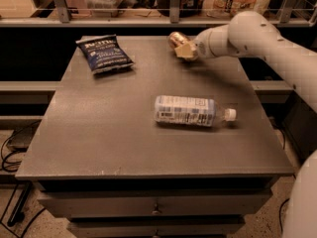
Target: Move orange can near blue chip bag
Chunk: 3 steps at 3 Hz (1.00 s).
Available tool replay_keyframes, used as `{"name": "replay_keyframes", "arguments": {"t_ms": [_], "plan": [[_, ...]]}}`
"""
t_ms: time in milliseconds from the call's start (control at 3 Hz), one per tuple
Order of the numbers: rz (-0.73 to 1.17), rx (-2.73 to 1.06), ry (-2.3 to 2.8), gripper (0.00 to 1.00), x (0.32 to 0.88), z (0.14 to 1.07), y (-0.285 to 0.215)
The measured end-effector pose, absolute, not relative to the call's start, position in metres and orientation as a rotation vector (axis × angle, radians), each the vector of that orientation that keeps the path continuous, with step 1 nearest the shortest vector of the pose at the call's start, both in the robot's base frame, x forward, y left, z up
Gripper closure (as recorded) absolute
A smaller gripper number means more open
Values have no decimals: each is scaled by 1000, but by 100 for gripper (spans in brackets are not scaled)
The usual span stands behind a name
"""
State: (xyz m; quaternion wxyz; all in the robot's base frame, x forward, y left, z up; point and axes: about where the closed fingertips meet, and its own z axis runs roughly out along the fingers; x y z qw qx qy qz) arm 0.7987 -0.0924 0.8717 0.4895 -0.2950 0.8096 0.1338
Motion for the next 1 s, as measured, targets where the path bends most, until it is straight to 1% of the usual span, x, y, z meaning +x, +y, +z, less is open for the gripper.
{"name": "replay_keyframes", "arguments": {"t_ms": [333,667,1000], "plan": [[386,-861,1918,100,784,881,-31],[502,-1049,1851,100,751,886,57],[551,-1124,1820,100,737,887,92]]}}
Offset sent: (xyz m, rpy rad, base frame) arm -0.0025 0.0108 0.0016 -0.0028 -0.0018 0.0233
